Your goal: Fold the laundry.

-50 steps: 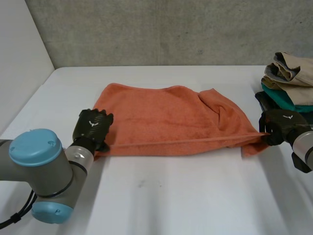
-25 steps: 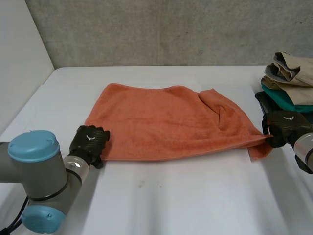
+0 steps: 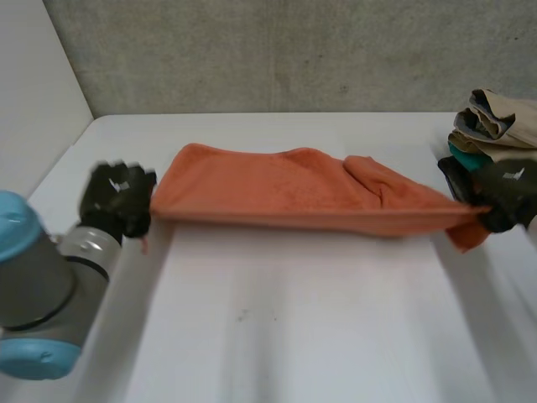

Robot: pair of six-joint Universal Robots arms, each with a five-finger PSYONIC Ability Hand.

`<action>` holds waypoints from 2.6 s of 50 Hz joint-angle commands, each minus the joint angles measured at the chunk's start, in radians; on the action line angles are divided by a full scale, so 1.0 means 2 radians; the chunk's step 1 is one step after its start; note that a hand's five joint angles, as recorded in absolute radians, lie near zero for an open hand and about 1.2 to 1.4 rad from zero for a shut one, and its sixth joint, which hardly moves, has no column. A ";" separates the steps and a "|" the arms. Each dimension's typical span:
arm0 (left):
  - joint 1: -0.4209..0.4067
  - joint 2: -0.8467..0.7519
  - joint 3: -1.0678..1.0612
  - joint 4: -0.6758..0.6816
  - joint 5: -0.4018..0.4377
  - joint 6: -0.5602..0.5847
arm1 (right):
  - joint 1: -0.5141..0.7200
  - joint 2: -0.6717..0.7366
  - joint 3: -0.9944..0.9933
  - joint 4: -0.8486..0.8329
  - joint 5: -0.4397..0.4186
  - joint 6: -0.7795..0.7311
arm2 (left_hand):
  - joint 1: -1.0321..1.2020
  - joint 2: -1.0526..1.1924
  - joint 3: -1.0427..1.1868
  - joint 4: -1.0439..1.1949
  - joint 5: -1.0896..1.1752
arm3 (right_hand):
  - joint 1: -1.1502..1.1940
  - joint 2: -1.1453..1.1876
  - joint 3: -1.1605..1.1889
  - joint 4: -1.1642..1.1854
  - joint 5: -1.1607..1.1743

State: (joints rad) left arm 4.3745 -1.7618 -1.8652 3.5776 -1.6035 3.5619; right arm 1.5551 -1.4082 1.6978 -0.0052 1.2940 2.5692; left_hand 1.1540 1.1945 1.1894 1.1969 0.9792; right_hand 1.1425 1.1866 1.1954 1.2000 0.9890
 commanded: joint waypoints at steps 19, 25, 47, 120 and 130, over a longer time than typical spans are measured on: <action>-0.011 -0.017 0.066 -0.161 0.000 0.082 | 0.063 0.076 -0.199 0.228 0.116 -0.234 | 0.121 0.101 0.103 0.100 0.121 | 0.127 0.105 0.100 0.098 0.116; -0.008 -0.129 0.189 -0.131 0.001 0.119 | 0.072 0.137 -0.235 0.129 0.136 -0.232 | 0.121 0.101 0.103 0.100 0.121 | 0.127 0.105 0.100 0.098 0.116; -0.005 -0.134 0.463 0.031 -0.009 0.074 | 0.108 0.153 -0.338 -0.300 0.132 -0.077 | 0.121 0.101 0.103 0.100 0.121 | 0.127 0.105 0.100 0.098 0.116; -0.020 -0.302 0.318 -0.003 -0.046 0.160 | 0.065 0.325 -0.224 -0.205 0.124 -0.265 | 0.121 0.101 0.103 0.100 0.121 | 0.127 0.105 0.100 0.098 0.116; -0.053 -0.324 0.364 0.004 -0.051 0.155 | 0.085 0.344 -0.235 -0.243 0.131 -0.247 | -0.475 -0.495 -0.492 -0.496 -0.474 | -0.484 -0.506 -0.510 -0.513 -0.495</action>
State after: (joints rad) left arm 4.3072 -2.4146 -1.1482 3.5845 -1.7043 3.8748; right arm 1.7030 -0.7178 1.2160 -0.4687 1.5481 2.0479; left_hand 0.4254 0.5521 0.5582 0.5514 0.3613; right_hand 0.5624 0.6404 0.6793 0.6654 0.4783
